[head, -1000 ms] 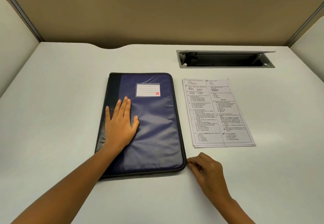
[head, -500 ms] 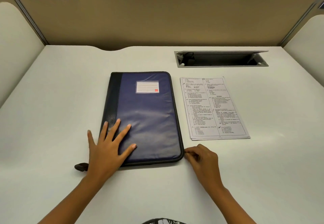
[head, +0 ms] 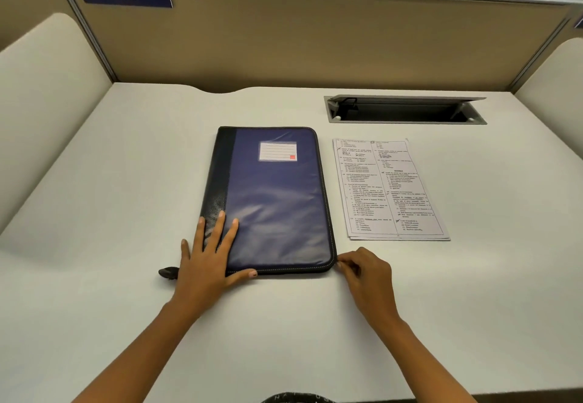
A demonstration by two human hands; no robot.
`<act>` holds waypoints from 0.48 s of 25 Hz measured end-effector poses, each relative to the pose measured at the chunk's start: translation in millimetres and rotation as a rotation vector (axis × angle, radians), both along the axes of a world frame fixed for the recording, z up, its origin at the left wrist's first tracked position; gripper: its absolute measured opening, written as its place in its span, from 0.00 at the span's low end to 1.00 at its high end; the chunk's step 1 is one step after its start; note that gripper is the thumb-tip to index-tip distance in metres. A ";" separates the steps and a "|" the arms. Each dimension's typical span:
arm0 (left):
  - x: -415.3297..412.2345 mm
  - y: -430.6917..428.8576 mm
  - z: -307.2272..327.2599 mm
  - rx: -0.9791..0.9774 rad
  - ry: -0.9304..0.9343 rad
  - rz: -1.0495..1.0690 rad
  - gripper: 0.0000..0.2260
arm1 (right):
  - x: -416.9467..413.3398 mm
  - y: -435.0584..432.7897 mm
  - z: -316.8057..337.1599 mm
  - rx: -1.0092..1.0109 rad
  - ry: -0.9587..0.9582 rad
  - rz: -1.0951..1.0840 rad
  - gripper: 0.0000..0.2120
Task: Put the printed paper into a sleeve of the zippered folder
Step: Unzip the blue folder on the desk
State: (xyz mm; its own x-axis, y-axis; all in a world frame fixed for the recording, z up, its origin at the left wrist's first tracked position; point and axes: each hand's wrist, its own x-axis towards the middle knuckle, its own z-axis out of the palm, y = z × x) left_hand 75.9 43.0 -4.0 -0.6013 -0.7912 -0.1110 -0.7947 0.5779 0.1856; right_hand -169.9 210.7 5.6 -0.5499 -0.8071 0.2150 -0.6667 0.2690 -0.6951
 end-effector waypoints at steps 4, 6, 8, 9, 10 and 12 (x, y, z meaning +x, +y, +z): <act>-0.9 1.4 -0.5 -0.013 0.005 0.014 0.49 | 14.0 7.7 0.5 -0.010 0.010 0.034 0.04; -0.8 1.9 -0.2 -0.011 0.017 0.016 0.49 | 26.7 10.2 -0.3 -0.017 0.019 0.052 0.04; -0.5 5.7 1.5 0.007 0.025 0.016 0.49 | 35.7 10.7 -0.6 -0.024 0.014 0.037 0.03; -0.2 7.3 2.4 0.014 0.036 0.020 0.49 | 37.8 10.8 -0.1 -0.026 0.013 0.029 0.03; 0.3 7.4 3.3 0.019 0.054 0.020 0.49 | 38.7 11.0 0.7 -0.026 0.016 0.026 0.03; 3.9 3.0 7.3 0.075 0.121 0.001 0.50 | 38.3 11.9 2.2 -0.017 0.021 0.022 0.03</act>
State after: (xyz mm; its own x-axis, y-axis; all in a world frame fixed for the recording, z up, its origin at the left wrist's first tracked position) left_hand 79.8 46.1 3.3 -0.6128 -0.7843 -0.0967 -0.7647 0.5576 0.3230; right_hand -131.6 222.6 7.8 -0.5269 -0.8154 0.2399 -0.6867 0.2421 -0.6854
